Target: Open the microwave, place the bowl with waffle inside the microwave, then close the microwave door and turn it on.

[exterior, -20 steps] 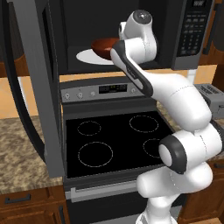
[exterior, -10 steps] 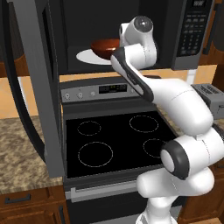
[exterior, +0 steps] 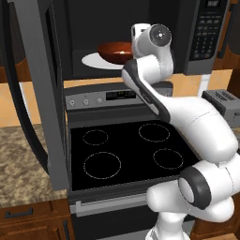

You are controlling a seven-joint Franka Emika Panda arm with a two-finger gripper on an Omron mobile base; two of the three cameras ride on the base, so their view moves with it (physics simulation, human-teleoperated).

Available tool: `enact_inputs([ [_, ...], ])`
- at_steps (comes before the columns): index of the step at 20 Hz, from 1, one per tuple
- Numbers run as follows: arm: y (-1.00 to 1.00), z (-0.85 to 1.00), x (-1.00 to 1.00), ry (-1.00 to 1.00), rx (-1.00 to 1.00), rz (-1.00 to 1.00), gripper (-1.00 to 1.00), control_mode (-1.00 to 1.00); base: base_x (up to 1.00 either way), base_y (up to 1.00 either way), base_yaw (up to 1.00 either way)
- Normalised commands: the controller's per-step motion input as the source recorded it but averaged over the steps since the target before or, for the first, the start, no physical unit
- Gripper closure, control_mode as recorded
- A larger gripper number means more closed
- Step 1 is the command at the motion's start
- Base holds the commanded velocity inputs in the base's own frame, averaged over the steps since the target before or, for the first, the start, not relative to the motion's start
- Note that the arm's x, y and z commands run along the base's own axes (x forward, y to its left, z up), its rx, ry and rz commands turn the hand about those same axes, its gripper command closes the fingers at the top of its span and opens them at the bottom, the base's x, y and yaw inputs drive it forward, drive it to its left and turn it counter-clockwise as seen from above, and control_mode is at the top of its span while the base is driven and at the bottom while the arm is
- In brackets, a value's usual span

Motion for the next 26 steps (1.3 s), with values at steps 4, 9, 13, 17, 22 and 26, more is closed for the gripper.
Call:
enact_inputs([
  [4,0.00,0.25,-0.96,0.01,0.01,0.00,-1.00,-1.00,0.00,0.00,0.00],
  [9,-0.10,0.01,-1.00,0.01,0.02,0.00,-1.00,-1.00,0.00,0.00,0.00],
  [13,-0.24,0.00,-0.94,0.02,0.01,0.00,-1.00,-1.00,0.00,0.00,0.00],
  [17,-0.28,0.02,-0.89,0.03,0.00,0.00,-1.00,-1.00,0.00,0.00,0.00],
  [22,-0.16,0.18,-0.54,0.01,0.33,-0.21,-1.00,-1.00,0.00,0.00,0.00],
  [26,-0.01,0.32,-0.53,0.12,0.47,-0.40,-1.00,-1.00,0.00,0.00,0.00],
])
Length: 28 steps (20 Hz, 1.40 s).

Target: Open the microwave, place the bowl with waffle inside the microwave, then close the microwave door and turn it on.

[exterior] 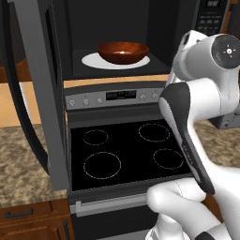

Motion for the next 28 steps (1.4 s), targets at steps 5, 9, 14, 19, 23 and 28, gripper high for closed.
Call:
enact_inputs([
  [5,-0.06,0.16,-0.61,0.12,0.55,-0.44,-1.00,-1.00,0.00,0.00,0.00],
  [9,0.00,0.03,-0.67,-0.01,0.63,-0.19,-1.00,-1.00,0.00,0.00,0.00],
  [14,-0.03,-0.11,-0.55,-0.19,0.82,-0.01,-1.00,-1.00,0.00,0.00,0.00],
  [19,-0.03,0.00,-0.41,-0.20,0.46,-0.15,-1.00,-1.00,0.00,0.00,0.00],
  [23,0.00,0.04,-0.79,-0.12,0.06,-0.10,-1.00,-1.00,0.00,0.00,0.00],
  [28,0.10,0.05,-0.37,-0.02,0.09,0.02,-1.00,-1.00,0.00,0.00,0.00],
])
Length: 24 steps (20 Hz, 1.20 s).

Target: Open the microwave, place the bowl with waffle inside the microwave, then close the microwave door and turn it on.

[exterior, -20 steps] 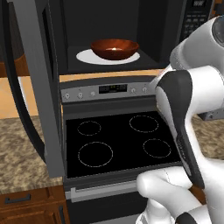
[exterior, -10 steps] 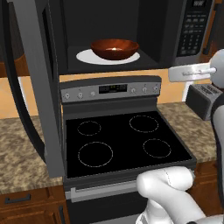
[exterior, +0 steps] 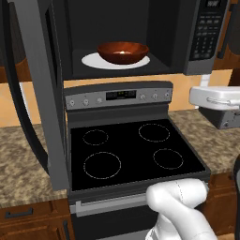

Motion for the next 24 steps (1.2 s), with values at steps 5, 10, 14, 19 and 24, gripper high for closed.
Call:
enact_inputs([
  [5,0.07,0.10,-0.72,-0.22,0.01,0.00,-1.00,-1.00,0.00,0.00,0.00],
  [10,0.21,-0.02,-0.92,-0.27,0.00,-0.02,-1.00,-1.00,0.00,0.00,0.00],
  [14,0.29,0.00,-0.55,-0.11,0.00,-0.11,-1.00,-1.00,0.00,0.00,0.00],
  [19,0.54,-0.02,-0.34,0.00,0.00,-0.13,-1.00,-1.00,0.00,0.00,0.00],
  [24,0.58,-0.04,-0.58,-0.01,0.00,-0.08,-1.00,-1.00,0.00,0.00,0.00],
])
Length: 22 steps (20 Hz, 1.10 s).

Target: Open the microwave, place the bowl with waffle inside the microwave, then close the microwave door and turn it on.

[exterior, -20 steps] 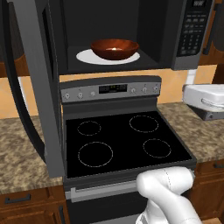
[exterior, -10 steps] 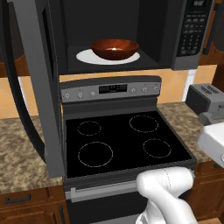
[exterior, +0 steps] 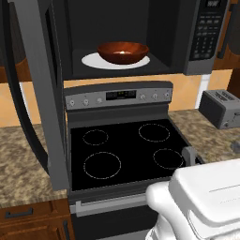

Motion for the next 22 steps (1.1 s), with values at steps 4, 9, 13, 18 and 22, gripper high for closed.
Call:
enact_inputs([
  [4,0.63,-0.03,-0.36,0.00,0.00,-0.01,-1.00,-1.00,0.00,0.00,0.00],
  [9,0.77,-0.07,-0.05,0.00,0.00,-0.03,-1.00,-1.00,0.00,0.00,0.00],
  [13,0.70,-0.06,-0.04,0.00,0.00,-0.07,-1.00,-1.00,0.00,0.00,0.00],
  [18,0.68,-0.20,0.00,0.00,0.00,-0.18,-1.00,-1.00,0.00,0.00,0.00],
  [22,0.53,-0.19,0.10,0.00,0.00,-0.32,-1.00,-1.00,0.00,0.00,0.00],
])
